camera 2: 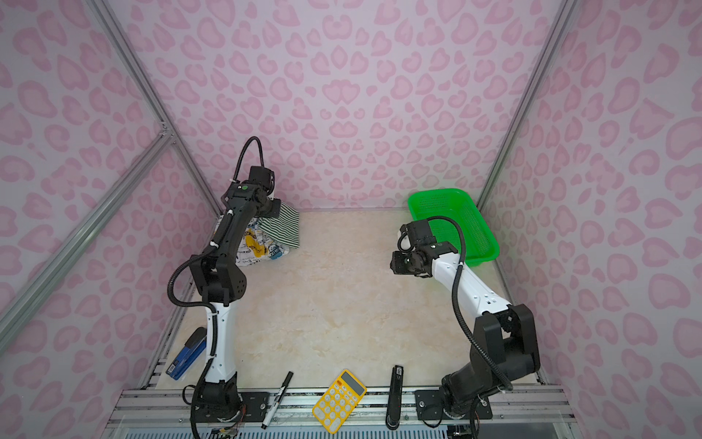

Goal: Fold and stack the mixed laundry pile
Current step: 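Lift the folded striped bundle with the left gripper while the right releases, then lower the striped bundle onto the printed garment with the left gripper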

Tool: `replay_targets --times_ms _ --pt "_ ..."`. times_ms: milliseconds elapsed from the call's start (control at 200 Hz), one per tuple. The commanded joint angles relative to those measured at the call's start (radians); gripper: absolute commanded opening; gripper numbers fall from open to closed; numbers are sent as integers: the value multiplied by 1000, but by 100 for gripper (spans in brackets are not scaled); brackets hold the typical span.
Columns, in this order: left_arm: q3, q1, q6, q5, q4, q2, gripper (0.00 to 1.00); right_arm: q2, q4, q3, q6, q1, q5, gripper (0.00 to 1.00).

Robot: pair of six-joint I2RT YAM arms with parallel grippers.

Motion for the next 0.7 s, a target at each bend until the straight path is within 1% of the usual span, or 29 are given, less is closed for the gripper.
replay_targets --times_ms 0,85,180,235,340,475,610,695 --pt "15 35 117 -57 21 -73 3 -30 7 -11 -18 2 -23 42" --pt "15 57 164 -50 26 -100 3 -53 12 -15 -15 1 -42 42" --pt "15 64 226 -53 27 -123 3 -67 18 -12 -8 2 -62 42" --pt "12 68 242 -41 33 -137 3 -69 22 -11 -4 2 -71 42" --pt "10 87 214 -2 43 -165 3 -71 22 -6 -2 4 -75 42" --pt "12 124 176 86 52 -205 3 -71 18 -4 -4 10 -73 42" --pt "9 201 92 231 38 -228 3 -67 22 -8 0 22 -68 42" --pt "-32 253 75 291 37 -233 3 -68 29 -11 6 33 -65 42"
